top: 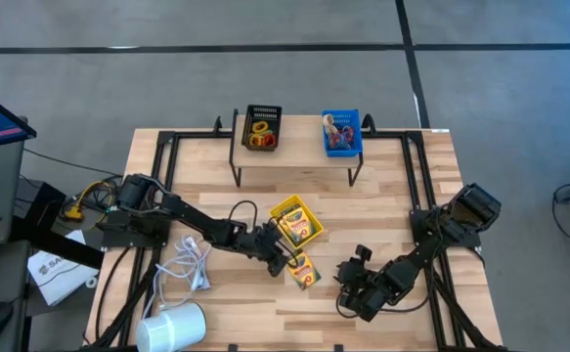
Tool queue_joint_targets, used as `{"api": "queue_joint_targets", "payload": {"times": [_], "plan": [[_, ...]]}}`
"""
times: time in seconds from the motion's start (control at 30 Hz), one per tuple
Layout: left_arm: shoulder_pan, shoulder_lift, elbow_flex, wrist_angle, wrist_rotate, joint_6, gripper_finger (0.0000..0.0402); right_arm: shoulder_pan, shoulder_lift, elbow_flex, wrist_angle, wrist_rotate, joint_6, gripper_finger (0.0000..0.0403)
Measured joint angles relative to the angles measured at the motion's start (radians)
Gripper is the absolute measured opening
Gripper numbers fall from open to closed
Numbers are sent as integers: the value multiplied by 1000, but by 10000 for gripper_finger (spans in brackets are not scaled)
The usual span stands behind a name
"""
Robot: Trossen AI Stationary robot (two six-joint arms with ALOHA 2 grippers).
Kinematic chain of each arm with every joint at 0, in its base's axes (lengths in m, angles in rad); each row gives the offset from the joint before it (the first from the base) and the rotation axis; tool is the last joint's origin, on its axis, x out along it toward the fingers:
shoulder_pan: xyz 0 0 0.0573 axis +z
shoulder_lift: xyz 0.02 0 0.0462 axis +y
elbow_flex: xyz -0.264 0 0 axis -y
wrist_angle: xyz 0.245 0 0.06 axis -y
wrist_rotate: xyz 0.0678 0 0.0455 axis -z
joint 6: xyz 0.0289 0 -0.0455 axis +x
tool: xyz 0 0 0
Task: Pick & Place Office Desk Supplies
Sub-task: Put the yellow crayon box into the yellow bin
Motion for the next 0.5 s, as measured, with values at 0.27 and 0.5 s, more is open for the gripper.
{"api": "queue_joint_targets", "payload": {"times": [0.27,0.5], "plan": [[0,0,0,-5,14,-1,143,0,0,0,0,0,0,150],[-6,1,0,-5,13,-16,143,1,0,0,0,0,0,150]]}}
